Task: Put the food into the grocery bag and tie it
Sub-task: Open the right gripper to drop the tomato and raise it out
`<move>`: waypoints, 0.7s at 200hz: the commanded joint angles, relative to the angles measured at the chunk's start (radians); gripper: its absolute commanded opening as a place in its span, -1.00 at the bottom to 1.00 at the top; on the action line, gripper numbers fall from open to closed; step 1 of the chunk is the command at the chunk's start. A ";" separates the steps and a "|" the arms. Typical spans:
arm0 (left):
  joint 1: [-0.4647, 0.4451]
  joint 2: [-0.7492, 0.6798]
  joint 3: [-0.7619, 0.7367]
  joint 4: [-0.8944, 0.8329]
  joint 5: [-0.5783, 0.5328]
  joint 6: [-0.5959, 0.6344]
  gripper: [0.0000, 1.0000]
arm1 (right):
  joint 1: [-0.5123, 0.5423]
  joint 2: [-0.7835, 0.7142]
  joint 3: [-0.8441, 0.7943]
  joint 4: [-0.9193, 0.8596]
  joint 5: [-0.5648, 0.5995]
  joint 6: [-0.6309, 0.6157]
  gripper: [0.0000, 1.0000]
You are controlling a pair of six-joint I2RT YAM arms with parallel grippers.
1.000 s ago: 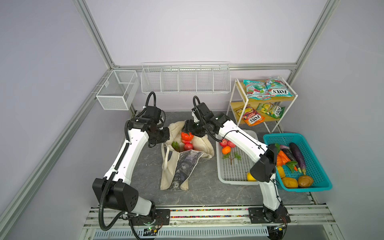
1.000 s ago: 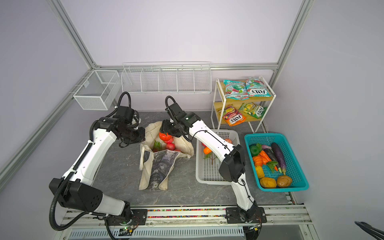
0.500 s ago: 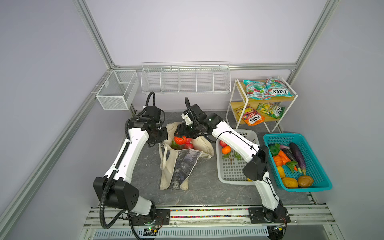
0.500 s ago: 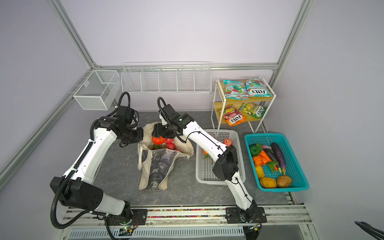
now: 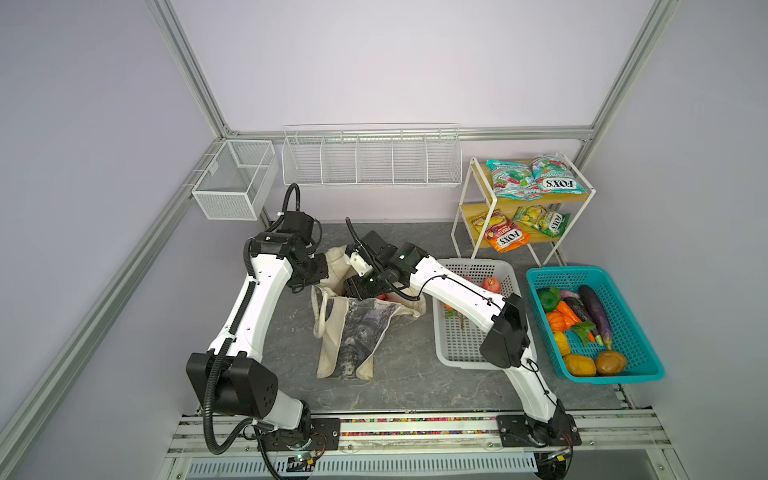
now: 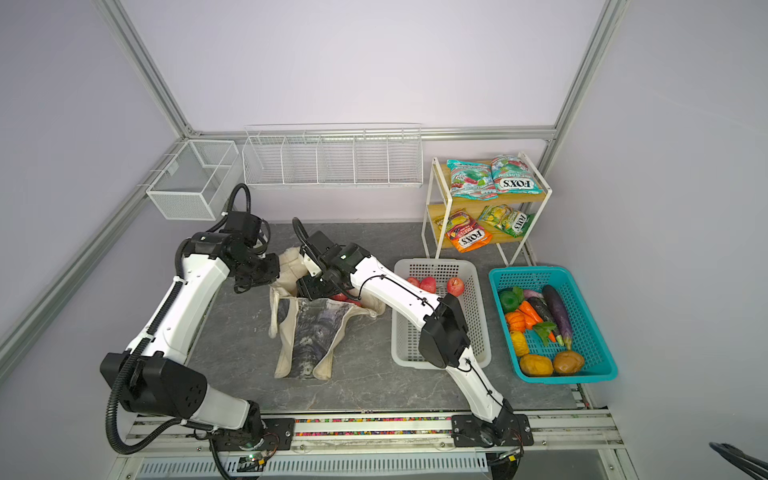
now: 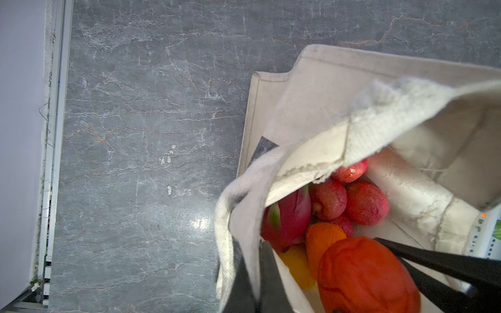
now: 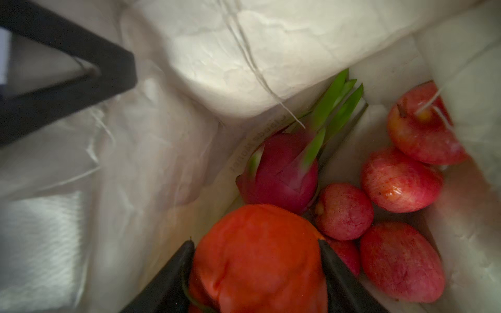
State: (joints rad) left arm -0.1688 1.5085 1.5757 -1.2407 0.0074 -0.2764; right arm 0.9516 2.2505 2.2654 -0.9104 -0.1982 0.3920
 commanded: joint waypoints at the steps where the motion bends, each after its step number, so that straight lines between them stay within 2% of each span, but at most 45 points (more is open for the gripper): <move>1: 0.006 0.010 0.007 -0.014 -0.007 -0.003 -1.00 | -0.003 0.041 -0.018 0.030 0.023 -0.082 0.23; 75: 0.006 0.011 0.006 -0.031 0.027 -0.001 -1.00 | -0.022 0.140 -0.017 0.047 0.001 -0.085 0.36; 140: 0.006 -0.010 -0.012 -0.036 0.041 -0.001 -1.00 | -0.024 0.122 -0.027 0.037 0.001 -0.071 0.82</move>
State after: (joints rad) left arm -0.1680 1.5139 1.5730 -1.2484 0.0284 -0.2764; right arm 0.9237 2.3577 2.2642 -0.8421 -0.2062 0.3294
